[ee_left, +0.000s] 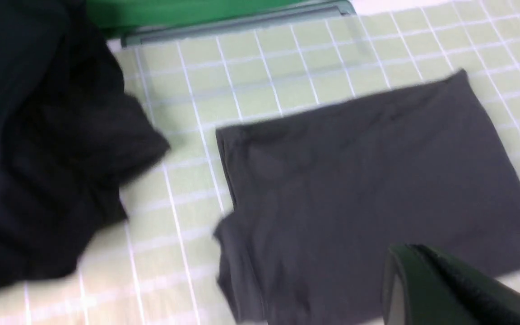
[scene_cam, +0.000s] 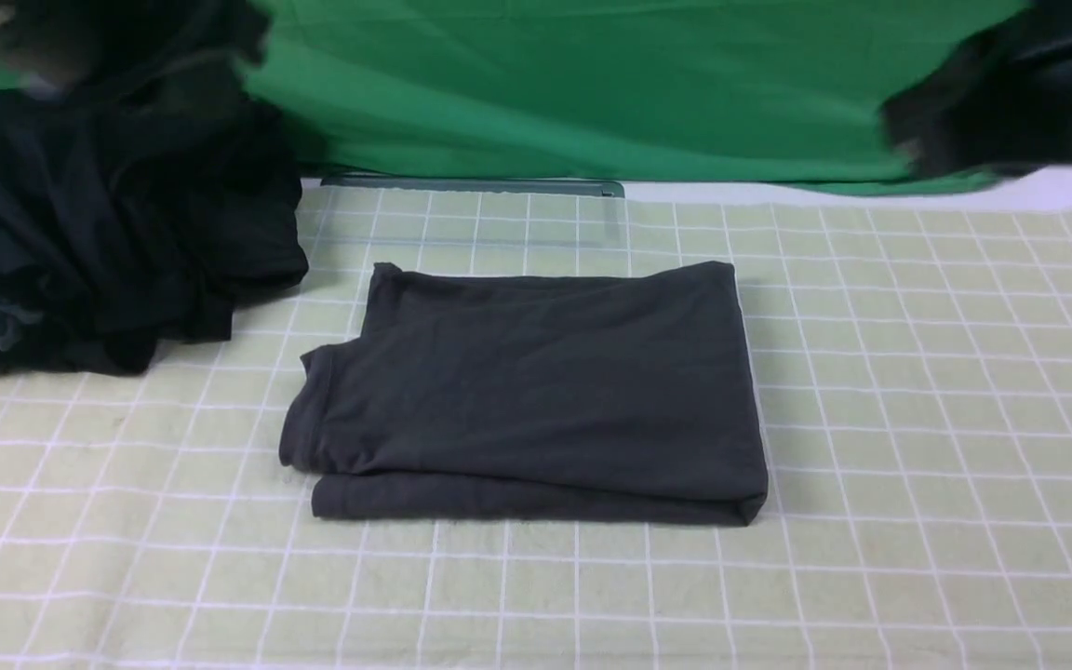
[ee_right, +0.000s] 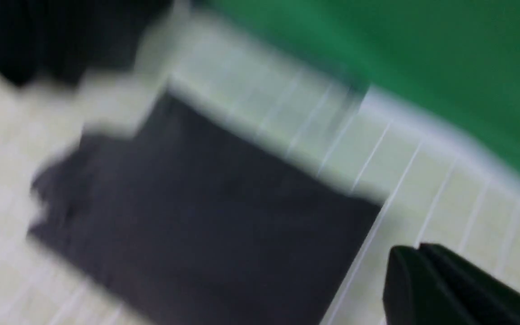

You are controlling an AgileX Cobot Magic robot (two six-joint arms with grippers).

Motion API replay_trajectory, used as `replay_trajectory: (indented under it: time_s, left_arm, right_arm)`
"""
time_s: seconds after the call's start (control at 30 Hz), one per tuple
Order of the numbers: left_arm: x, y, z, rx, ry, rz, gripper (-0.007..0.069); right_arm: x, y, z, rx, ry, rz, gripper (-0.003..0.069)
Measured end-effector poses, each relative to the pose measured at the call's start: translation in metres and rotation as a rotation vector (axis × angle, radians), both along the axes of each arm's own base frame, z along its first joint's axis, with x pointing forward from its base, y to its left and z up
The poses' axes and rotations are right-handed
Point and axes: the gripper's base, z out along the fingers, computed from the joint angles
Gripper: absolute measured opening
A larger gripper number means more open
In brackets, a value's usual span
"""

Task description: Fold a long-sleeved shirt over a green coffee tablecloth.

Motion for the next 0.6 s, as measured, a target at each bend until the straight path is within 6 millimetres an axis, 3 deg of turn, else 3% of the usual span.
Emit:
replay_trajectory:
  time_s: [0.07, 0.1, 0.13, 0.17, 0.2, 0.23, 0.3, 0.33, 0.47, 0.6]
  left_arm:
    - [-0.029, 0.005, -0.012, -0.018, 0.007, -0.002, -0.0004]
    - [-0.048, 0.008, -0.021, -0.039, 0.003, -0.003, -0.0004]
    - [-0.051, 0.008, -0.023, -0.043, 0.002, -0.003, -0.0004]
    - [-0.065, 0.010, -0.031, -0.066, -0.011, -0.002, -0.0004]
    - [-0.084, 0.013, -0.042, -0.096, -0.048, 0.003, -0.0004]
    - [-0.090, 0.014, -0.046, -0.102, -0.052, 0.004, -0.0004]
    - [-0.115, 0.020, -0.070, -0.148, -0.125, 0.028, -0.0004]
    - [-0.120, 0.021, -0.071, -0.158, -0.141, 0.030, -0.0004]
    - [-0.152, 0.030, -0.111, -0.237, -0.302, 0.077, -0.0004]
    - [-0.161, 0.035, -0.131, -0.262, -0.397, 0.101, -0.0004]
  right_arm:
    - [-0.024, -0.013, -0.003, 0.041, -0.121, -0.008, 0.0003]
    - [-0.046, -0.025, -0.002, 0.094, -0.236, -0.012, 0.0003]
    - [-0.048, -0.026, -0.007, 0.093, -0.237, -0.012, 0.0003]
    - [-0.063, -0.034, -0.009, 0.124, -0.302, -0.014, 0.0003]
    - [-0.084, -0.045, -0.019, 0.170, -0.397, -0.017, 0.0003]
    - [-0.087, -0.046, -0.019, 0.180, -0.417, -0.017, 0.0003]
    - [-0.115, -0.060, -0.038, 0.239, -0.535, -0.020, 0.0003]
    - [-0.119, -0.062, -0.042, 0.244, -0.545, -0.020, 0.0003]
    - [-0.152, -0.079, -0.075, 0.357, -0.668, -0.024, 0.0010]
    - [-0.161, -0.084, -0.084, 0.378, -0.697, -0.024, 0.0030]
